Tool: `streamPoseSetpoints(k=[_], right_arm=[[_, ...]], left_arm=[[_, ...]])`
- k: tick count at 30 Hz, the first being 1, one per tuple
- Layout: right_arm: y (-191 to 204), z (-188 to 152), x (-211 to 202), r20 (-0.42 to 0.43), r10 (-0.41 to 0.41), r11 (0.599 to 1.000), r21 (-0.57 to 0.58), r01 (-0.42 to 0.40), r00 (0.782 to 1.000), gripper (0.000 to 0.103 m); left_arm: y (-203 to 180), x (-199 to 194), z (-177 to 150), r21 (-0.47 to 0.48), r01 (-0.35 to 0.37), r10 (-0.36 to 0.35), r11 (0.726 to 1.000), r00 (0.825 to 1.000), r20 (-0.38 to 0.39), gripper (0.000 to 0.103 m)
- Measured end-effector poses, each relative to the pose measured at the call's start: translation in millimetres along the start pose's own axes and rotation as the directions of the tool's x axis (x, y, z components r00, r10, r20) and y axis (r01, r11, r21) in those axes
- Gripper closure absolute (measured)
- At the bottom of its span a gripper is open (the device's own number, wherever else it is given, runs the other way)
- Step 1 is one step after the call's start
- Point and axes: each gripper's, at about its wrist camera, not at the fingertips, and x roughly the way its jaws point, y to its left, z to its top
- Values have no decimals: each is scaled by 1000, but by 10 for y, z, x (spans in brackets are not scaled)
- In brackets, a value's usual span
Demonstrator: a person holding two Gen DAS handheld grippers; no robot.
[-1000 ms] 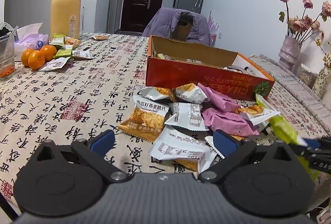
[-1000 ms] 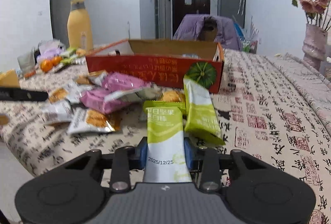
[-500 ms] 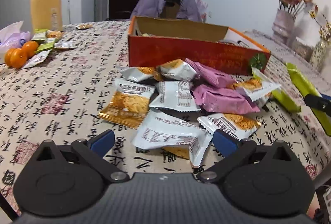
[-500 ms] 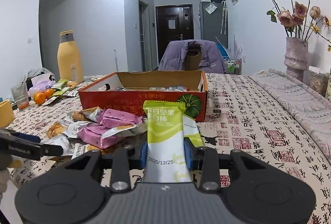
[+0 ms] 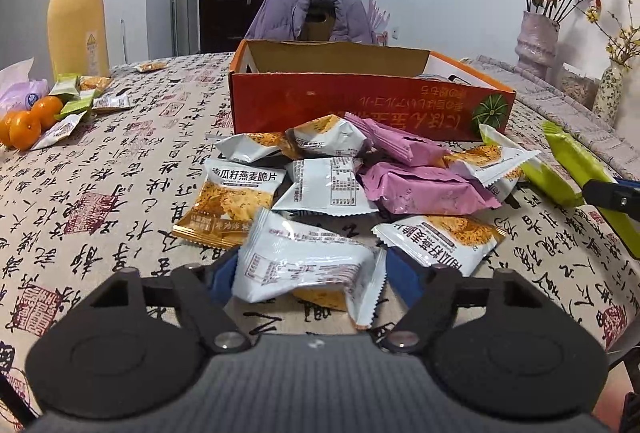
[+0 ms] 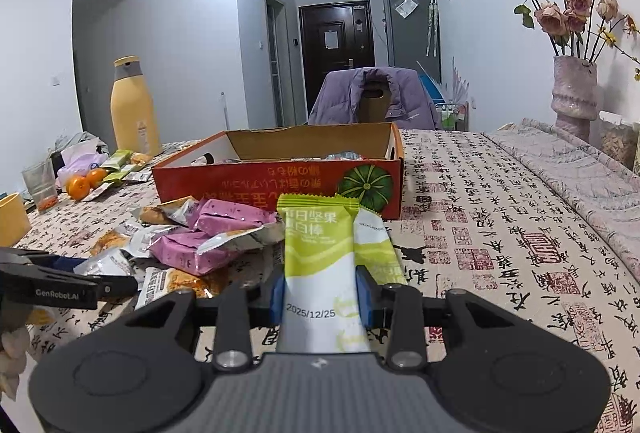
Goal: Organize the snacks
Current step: 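Grasp the green-white bar packet with the right gripper while the left grasps a white oat crisp packet, then carry both packets over the cardboard box and open both grippers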
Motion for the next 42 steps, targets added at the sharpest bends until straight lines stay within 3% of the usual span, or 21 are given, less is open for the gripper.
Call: streamPoseSetpoints(k=[5, 11, 24, 42], right_arm=[[8, -14, 11, -3, 2, 1000, 4, -2, 1000, 68], [5, -5, -11, 10, 3, 1000, 6, -3, 1000, 68], [-7, 176, 45, 63, 6, 1000, 6, -6, 998, 68], [-73, 1040, 755, 143, 4, 1000, -8, -3, 990, 68]], left_arm=[[-31, -50, -57, 24, -18, 17, 1000, 1000, 22, 49], [-39, -170, -59, 27, -16, 14, 1000, 998, 61, 56], [-101, -398, 313, 45, -26, 17, 999, 980, 199, 57], [-285, 44, 1348, 28, -37, 25, 999, 946, 323, 57]])
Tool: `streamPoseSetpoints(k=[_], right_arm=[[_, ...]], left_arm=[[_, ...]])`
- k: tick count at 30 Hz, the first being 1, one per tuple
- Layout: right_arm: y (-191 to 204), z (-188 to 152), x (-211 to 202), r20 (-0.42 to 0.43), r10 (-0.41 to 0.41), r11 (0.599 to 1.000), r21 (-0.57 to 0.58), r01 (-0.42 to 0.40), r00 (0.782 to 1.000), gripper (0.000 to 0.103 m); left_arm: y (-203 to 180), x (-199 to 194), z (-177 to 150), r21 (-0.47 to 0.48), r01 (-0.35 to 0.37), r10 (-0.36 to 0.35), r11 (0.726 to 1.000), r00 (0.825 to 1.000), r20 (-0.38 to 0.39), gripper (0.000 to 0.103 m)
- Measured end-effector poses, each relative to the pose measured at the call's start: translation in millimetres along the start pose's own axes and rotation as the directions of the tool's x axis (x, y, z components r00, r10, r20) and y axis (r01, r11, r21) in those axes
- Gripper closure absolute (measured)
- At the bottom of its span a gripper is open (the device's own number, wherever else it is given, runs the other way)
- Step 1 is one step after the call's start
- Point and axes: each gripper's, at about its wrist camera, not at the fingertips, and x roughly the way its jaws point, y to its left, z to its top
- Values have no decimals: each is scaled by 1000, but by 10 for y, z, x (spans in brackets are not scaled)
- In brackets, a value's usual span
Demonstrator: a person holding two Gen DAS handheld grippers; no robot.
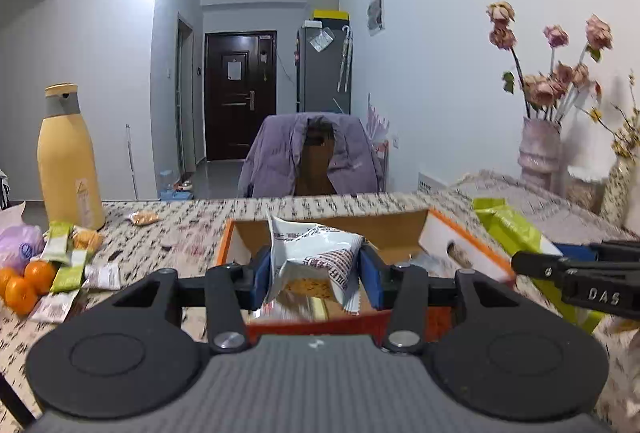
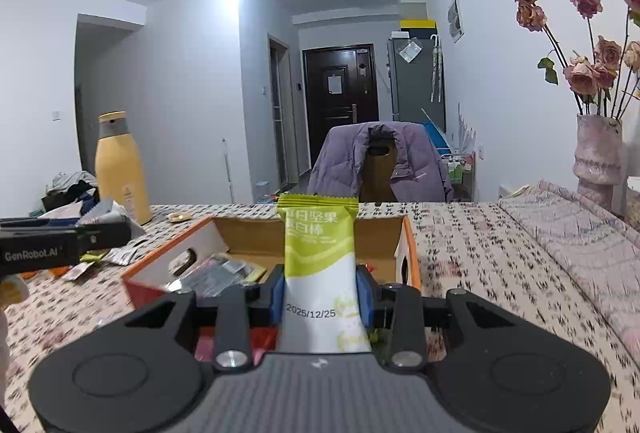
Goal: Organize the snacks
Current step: 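Carry both packets over the cardboard box and open both grippers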
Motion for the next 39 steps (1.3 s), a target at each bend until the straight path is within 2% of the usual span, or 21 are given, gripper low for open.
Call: streamPoseSetpoints(k=[9, 13, 16, 18, 27, 30, 32, 33, 35, 36, 37, 38, 39], right_arm=[[-23, 343, 612, -22, -36, 999, -9, 36, 999, 68], [23, 466, 891, -43, -64, 997, -46, 62, 997, 68], [63, 482, 1093, -75, -72, 996, -65, 67, 995, 68], [85, 459, 1222, -101, -79, 994, -81, 71, 992, 68], [193, 350, 1603, -184, -117, 980, -180, 84, 976, 67], [202, 321, 1673, -203, -127, 981, -170, 92, 971, 65], [200, 320, 1713, -209, -127, 983, -160, 94, 969, 65], [205, 310, 1715, -210, -130, 983, -159, 97, 969, 61], [207, 305, 1718, -210, -138, 982, -157, 106, 968, 48], [192, 299, 1706, -210, -142, 982, -154, 111, 967, 35], [180, 294, 1700, -211, -144, 982, -148, 114, 967, 24], [167, 288, 1687, -211, -142, 984, -140, 114, 967, 20], [142, 290, 1674, -211, -140, 985, -132, 114, 967, 13]], left_arm=[[27, 637, 371, -74, -31, 32, 997, 999, 5, 57], [56, 970, 450, -93, -75, 74, 993, 997, -12, 57], [101, 1223, 375, -112, -109, 105, 988, 994, -33, 57], [119, 1391, 289, -109, -138, 130, 984, 989, -73, 57], [190, 1652, 50, -75, -130, 117, 989, 981, -152, 56], [294, 1676, 25, -116, -119, 97, 986, 980, -175, 50], [359, 1665, 23, -143, -124, 98, 982, 980, -176, 33], [375, 1654, 25, -152, -125, 98, 981, 980, -173, 30], [392, 1631, 42, -159, -126, 100, 979, 981, -164, 23], [392, 1611, 47, -163, -123, 98, 979, 983, -155, 20], [388, 1590, 51, -165, -124, 100, 979, 984, -145, 11], [375, 1562, 58, -163, -130, 109, 978, 985, -132, 3], [368, 1528, 71, -162, -135, 117, 977, 987, -113, 1]])
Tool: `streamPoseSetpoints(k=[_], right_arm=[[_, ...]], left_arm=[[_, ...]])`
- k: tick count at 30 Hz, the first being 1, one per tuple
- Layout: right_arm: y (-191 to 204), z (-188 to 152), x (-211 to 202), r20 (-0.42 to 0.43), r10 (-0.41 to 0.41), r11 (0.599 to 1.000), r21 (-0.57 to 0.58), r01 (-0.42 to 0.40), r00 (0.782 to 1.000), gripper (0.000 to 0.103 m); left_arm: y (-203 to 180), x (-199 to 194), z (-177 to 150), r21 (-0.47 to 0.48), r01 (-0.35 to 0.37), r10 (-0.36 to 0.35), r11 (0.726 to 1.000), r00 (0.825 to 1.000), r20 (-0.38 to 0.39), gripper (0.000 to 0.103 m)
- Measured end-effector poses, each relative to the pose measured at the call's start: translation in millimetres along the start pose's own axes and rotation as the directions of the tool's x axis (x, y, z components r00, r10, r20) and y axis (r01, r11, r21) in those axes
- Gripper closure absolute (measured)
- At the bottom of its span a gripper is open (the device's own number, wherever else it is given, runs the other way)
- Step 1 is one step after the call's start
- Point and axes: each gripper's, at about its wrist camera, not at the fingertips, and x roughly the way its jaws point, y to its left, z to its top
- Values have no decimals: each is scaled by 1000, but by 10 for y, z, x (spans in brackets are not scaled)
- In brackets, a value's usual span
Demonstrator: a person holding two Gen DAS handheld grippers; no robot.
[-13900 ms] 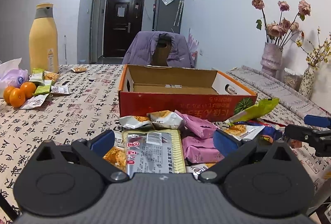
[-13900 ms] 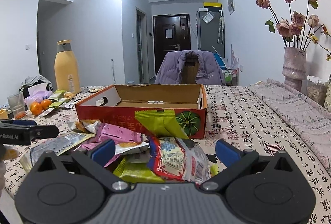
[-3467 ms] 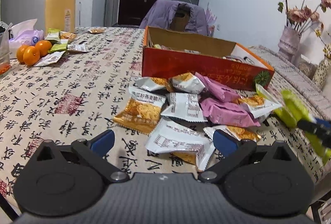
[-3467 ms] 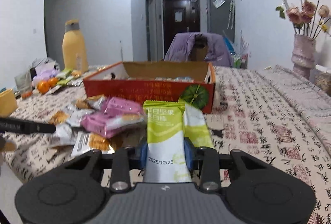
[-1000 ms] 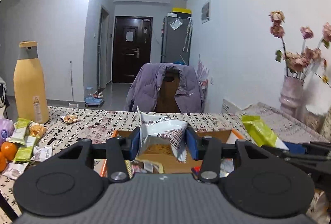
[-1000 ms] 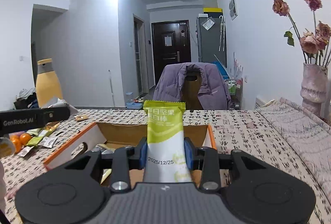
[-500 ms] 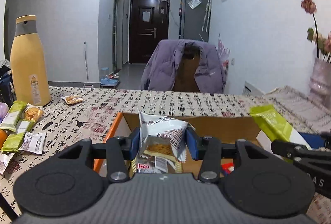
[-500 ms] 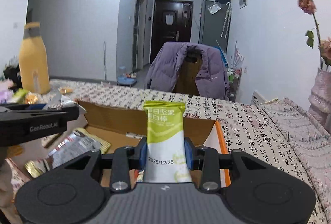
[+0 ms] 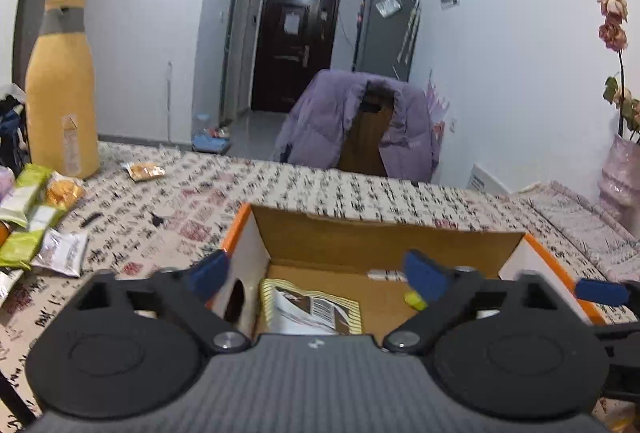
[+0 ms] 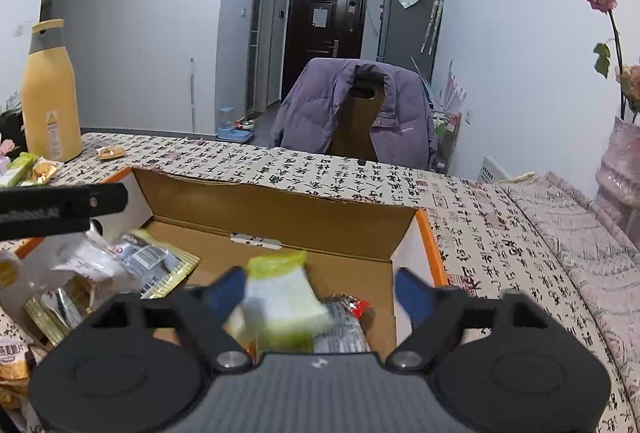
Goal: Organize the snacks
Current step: 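Carry both packets over the cardboard box and open both grippers, then withdraw both tools from the box back toward the snack pile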
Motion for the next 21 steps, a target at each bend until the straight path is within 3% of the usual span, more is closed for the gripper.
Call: streamPoseSetpoints(k=[3, 12, 21], right_arm=[[-66, -7, -49, 9, 1, 1000, 22, -1, 1000, 0], [-172, -95, -418, 54, -16, 998, 54, 13, 998, 0], [-280, -309, -884, 66, -23, 999, 50, 20, 998, 0]], left_arm=[[-9, -74, 26, -7, 9, -9, 1000, 999, 37, 0], [-49, -123, 37, -9, 2, -1, 1000, 999, 41, 0], [-110, -523, 149, 8, 11, -12, 1000, 997, 72, 0]])
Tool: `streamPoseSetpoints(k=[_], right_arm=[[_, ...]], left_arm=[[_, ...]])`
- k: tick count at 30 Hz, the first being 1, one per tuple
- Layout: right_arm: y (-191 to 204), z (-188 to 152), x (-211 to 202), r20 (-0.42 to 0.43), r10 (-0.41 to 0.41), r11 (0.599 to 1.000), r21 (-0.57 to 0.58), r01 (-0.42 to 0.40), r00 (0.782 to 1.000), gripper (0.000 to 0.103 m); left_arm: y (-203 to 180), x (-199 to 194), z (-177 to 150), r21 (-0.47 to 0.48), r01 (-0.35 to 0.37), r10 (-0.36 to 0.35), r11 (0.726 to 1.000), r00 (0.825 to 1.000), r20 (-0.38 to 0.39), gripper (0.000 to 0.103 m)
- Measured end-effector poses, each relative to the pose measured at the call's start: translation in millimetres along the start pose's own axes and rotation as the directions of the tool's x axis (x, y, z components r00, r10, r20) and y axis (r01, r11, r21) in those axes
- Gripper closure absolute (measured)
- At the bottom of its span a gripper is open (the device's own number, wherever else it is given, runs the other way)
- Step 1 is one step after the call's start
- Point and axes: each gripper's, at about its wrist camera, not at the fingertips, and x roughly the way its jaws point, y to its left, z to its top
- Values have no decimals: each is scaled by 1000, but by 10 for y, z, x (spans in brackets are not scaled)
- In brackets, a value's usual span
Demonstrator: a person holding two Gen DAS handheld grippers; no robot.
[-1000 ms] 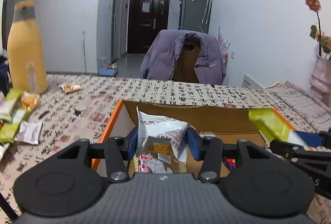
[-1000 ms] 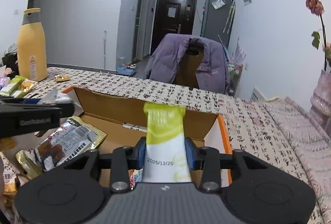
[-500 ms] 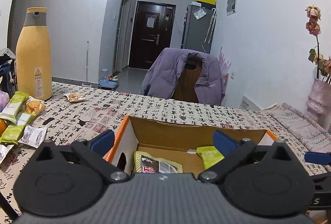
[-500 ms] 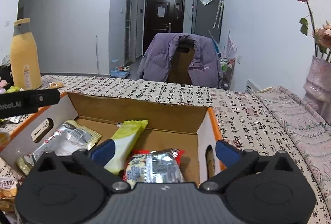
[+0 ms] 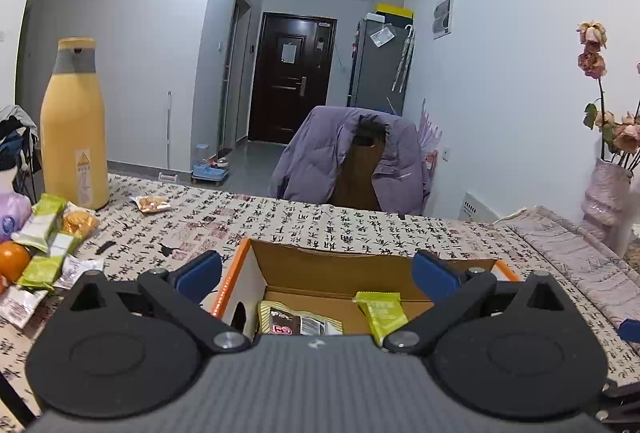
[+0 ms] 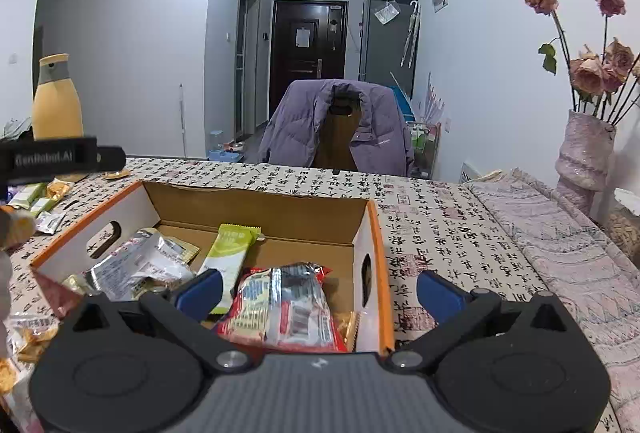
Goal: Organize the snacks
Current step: 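Withdraw both tools from the box back toward the snack pile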
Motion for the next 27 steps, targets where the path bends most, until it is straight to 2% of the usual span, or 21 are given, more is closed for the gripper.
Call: streamPoseSetpoints(k=[8, 19, 27], right_arm=[[-36, -175, -326, 14, 34, 999, 9, -34, 999, 0], [84, -591, -559, -39, 83, 996, 20, -82, 996, 0], [124, -766, -627, -62, 81, 997, 17, -80, 995, 0]], left_arm=[[53, -459, -98, 25, -2, 1, 1000, 1000, 13, 0], [162, -854, -492, 37, 1, 1, 999, 998, -59, 0], [266, -995, -775, 42, -6, 11, 999, 994, -106, 0]])
